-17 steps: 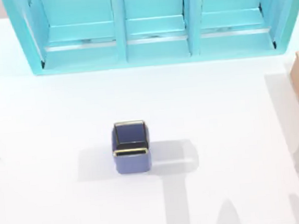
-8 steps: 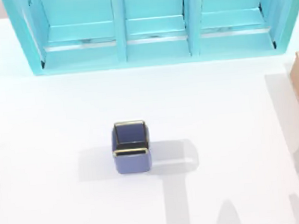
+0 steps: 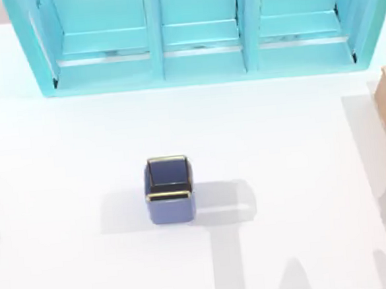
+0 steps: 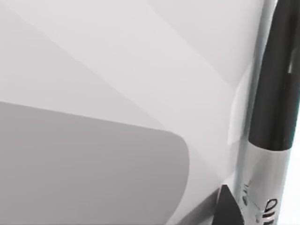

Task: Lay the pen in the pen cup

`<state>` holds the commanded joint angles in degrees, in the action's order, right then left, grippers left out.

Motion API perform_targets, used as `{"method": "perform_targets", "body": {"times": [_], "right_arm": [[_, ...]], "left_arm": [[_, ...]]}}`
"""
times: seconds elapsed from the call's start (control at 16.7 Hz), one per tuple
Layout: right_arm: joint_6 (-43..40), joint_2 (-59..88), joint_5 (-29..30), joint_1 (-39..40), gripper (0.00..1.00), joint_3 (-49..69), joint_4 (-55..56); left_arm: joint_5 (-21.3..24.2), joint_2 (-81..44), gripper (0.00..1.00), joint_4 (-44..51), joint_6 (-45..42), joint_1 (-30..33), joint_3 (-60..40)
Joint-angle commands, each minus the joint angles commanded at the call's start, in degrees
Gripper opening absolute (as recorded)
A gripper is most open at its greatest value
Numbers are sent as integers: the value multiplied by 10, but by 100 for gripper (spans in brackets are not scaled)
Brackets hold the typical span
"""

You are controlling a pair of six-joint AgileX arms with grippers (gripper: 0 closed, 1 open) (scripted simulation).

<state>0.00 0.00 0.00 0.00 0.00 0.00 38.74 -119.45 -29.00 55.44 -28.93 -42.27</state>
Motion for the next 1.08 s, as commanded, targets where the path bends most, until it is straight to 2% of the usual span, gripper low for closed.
{"method": "perform_targets", "body": {"times": [0.3, 0.78, 0.84, 1.08], "right_arm": [[0, 0, 0, 0, 100, 0, 0], [0, 0, 0, 0, 100, 0, 0], [0, 0, 0, 0, 100, 0, 0], [0, 0, 0, 0, 100, 0, 0]], "left_arm": [[0, 0, 2, 0, 0, 0, 0], [0, 0, 0, 0, 0, 0, 0], [-74, 92, 0, 214, -55, -29, -33], [-61, 123, 0, 252, -74, -51, -39]]}}
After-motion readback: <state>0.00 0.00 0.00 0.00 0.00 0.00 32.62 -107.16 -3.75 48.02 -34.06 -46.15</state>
